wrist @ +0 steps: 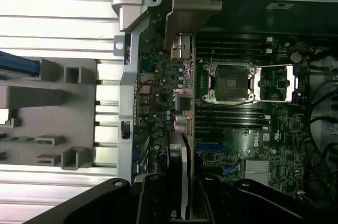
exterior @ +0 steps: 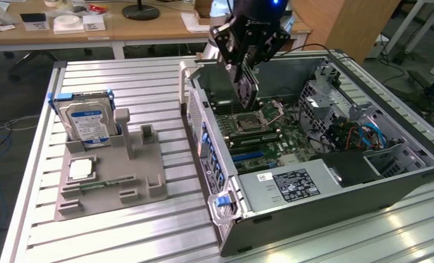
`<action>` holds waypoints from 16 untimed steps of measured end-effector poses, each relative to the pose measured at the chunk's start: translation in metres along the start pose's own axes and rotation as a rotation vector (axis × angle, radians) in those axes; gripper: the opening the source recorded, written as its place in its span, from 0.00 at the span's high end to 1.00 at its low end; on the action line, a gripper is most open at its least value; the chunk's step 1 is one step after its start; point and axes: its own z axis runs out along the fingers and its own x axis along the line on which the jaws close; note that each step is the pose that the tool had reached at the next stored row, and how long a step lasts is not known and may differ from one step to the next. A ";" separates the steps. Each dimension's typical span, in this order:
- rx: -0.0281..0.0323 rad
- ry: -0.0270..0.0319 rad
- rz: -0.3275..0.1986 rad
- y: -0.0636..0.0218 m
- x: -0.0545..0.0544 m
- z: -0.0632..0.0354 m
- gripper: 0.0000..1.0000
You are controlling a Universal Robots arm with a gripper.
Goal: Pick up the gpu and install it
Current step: 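Pick up the gpu and move the gpu toward the slot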
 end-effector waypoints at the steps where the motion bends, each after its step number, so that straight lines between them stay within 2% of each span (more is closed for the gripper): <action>1: 0.0000 0.0000 0.000 0.0000 -0.002 0.0000 0.72; 8: 0.0000 0.0000 0.000 -0.0003 -0.016 0.0001 0.72; 16: 0.0000 0.0000 0.000 -0.0005 -0.025 0.0003 0.72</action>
